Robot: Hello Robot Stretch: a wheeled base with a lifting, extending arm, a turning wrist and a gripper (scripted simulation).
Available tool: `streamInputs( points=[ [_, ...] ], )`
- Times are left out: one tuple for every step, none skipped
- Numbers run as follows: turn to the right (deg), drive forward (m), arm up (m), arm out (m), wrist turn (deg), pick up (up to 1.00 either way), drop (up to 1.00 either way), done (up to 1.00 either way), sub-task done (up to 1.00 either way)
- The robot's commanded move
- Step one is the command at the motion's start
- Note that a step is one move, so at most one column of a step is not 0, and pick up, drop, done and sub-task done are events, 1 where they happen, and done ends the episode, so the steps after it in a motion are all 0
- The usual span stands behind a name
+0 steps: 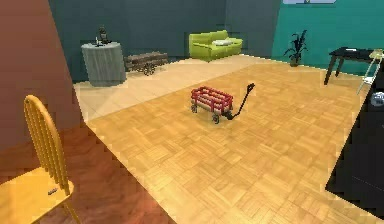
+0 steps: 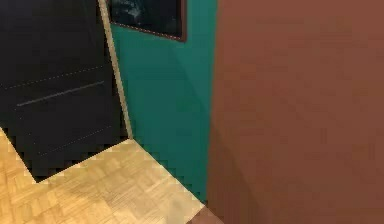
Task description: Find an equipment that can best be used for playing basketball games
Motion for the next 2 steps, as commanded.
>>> streamInputs(
  points=[
    [0.0, 1.0, 0.0, 0.0, 0.0, 0.0, 0.0, 0.0, 0.0],
    [-42.0, 0.0, 0.0, 0.0, 0.0, 0.0, 0.0, 0.0, 0.0]
  ],
)
